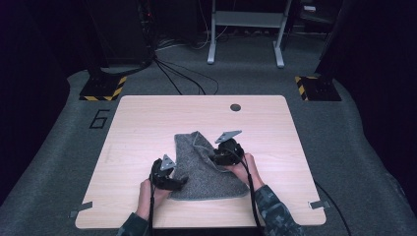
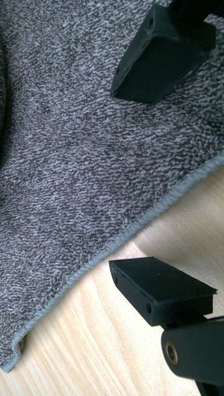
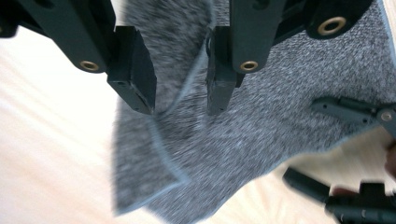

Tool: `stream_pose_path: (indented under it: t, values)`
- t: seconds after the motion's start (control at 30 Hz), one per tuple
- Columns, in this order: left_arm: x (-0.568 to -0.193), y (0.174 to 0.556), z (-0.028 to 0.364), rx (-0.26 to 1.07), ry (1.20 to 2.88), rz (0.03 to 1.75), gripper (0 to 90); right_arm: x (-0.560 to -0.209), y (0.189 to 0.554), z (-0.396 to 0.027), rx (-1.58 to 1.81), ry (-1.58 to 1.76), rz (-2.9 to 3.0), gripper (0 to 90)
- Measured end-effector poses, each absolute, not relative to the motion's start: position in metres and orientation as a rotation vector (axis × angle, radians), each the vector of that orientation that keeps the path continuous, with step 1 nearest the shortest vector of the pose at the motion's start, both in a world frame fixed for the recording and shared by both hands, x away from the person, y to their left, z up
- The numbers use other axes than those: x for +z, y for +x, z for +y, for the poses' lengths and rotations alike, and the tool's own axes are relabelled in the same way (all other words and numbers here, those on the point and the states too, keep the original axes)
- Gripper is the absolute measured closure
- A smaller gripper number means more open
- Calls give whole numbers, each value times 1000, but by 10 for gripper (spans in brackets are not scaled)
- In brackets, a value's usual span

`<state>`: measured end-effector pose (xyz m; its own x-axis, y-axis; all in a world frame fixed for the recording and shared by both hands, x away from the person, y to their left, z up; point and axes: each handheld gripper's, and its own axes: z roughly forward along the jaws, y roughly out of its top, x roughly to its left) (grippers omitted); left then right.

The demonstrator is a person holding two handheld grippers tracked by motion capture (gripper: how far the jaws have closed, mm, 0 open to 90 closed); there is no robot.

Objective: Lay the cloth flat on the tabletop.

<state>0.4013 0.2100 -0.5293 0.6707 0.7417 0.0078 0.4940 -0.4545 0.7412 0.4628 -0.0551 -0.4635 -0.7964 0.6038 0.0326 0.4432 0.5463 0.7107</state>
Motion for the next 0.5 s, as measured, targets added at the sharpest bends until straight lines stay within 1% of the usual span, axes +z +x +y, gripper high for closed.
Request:
stream_pose_path:
  t: [0.17, 0.27, 0.33, 0.37, 0.4, 0.5]
  values:
    - [-529, 401, 210, 431, 2146, 949, 147, -459, 468, -59, 1034, 941, 2477, 618]
    - [-529, 401, 210, 431, 2146, 949, 147, -467, 475, -46, 995, 932, 2492, 609]
    - [-529, 401, 210, 431, 2146, 948, 147, -479, 486, -31, 965, 945, 2521, 595]
    - [-529, 401, 210, 431, 2146, 948, 147, -479, 486, -31, 965, 945, 2521, 595]
    - [-529, 401, 210, 431, 2146, 948, 147, -487, 494, -24, 946, 931, 2528, 580]
    - [-529, 401, 210, 431, 2146, 948, 147, -494, 499, -19, 916, 928, 2556, 583]
